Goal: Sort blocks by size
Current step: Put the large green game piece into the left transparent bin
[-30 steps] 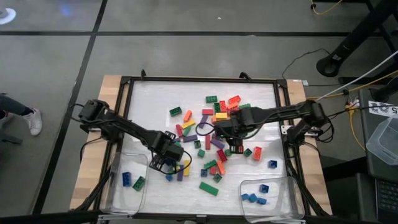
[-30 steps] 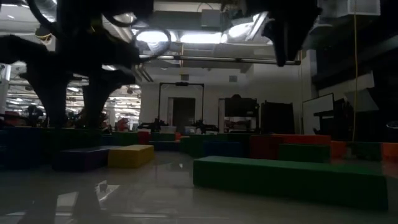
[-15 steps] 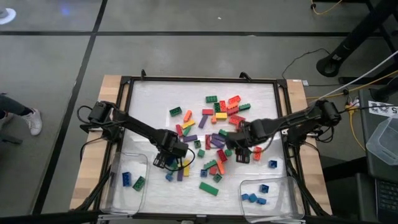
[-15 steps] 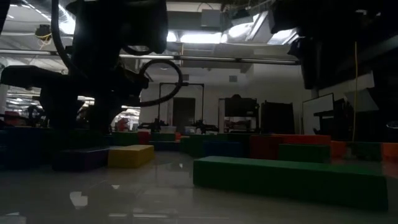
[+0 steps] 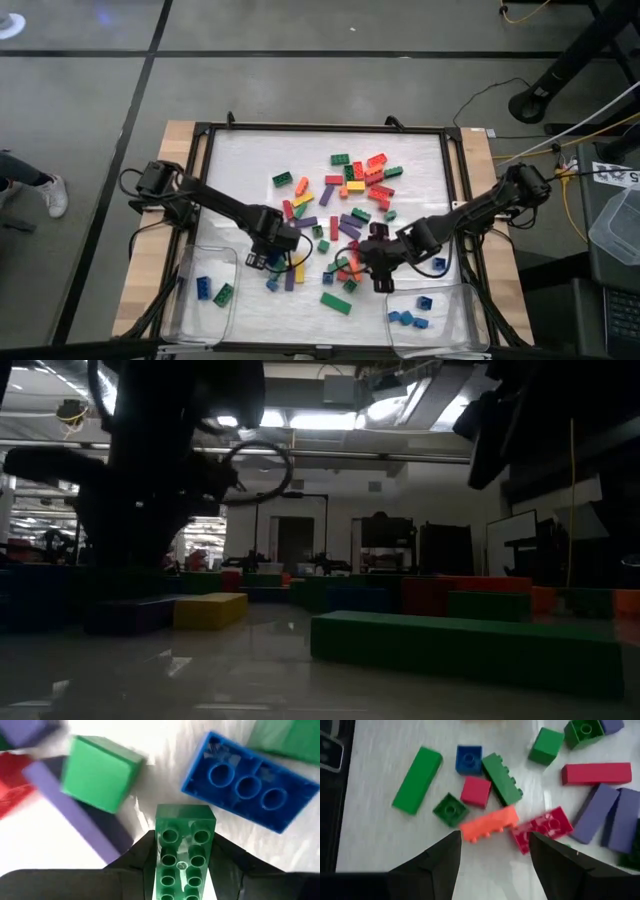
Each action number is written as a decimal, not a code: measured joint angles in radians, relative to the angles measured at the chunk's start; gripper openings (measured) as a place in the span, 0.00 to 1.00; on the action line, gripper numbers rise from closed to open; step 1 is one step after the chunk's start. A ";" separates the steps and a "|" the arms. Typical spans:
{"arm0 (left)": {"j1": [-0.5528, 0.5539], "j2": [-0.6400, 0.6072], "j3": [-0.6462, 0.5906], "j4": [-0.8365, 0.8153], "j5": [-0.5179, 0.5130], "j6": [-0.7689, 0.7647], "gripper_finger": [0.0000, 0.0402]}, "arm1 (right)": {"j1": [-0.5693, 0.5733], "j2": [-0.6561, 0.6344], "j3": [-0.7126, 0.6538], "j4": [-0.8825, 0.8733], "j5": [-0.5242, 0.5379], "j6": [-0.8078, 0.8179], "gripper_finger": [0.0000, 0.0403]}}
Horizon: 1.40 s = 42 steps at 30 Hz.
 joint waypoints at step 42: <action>-0.525 -0.484 -0.078 -0.212 0.150 -1.415 0.41 | -0.180 0.042 -0.128 -0.047 -0.016 -0.199 0.57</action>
